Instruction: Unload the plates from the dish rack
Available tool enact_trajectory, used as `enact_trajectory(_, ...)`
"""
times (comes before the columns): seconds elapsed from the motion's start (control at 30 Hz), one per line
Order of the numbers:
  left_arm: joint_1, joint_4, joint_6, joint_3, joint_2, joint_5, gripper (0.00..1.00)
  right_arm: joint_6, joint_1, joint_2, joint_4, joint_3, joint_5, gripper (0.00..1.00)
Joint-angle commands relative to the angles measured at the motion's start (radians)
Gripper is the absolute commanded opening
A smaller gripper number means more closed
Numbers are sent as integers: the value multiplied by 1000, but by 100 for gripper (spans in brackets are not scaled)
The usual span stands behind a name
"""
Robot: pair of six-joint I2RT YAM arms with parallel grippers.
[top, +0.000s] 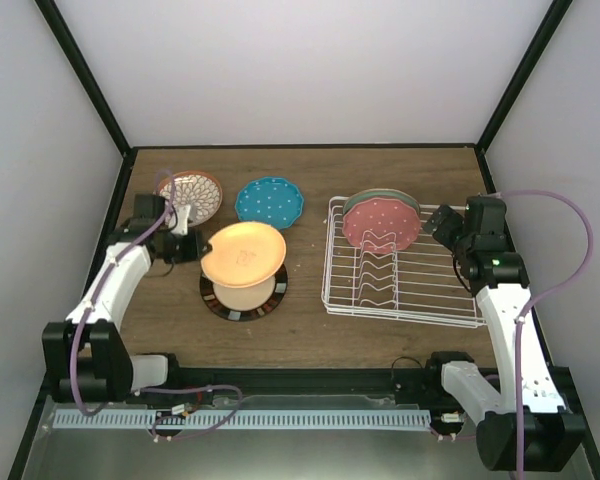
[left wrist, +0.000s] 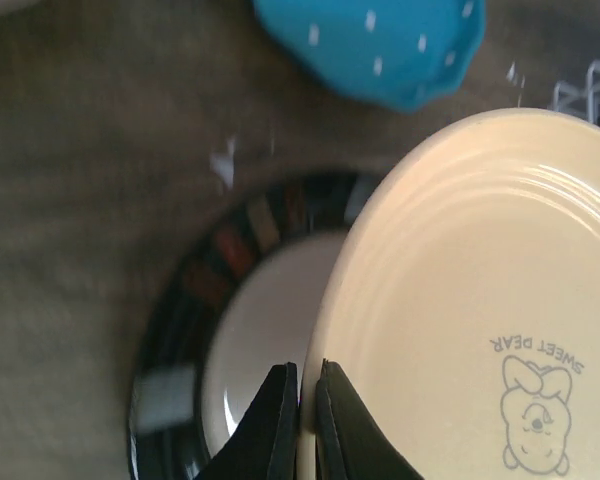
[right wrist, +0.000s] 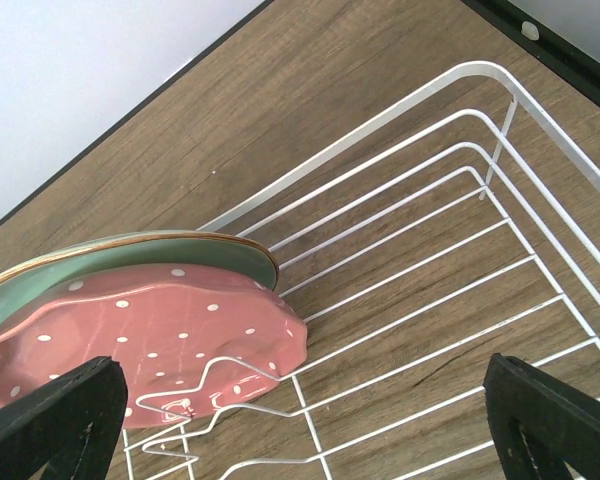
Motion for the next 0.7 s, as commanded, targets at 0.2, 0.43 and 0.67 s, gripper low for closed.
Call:
enact_trajectory(0.2,-20,28,-152,-224,-170,-12,4,7,-5,-34,-11,14,0,100)
enact_trajectory(0.43,-73,141,-200,-256,-151,-165,4,12,-5,-34,-28,38,8,100)
enact_trajectory(0.67,-89,176,-241,-323,-145,-227,5,14,-5,-45,-54,60,34,100)
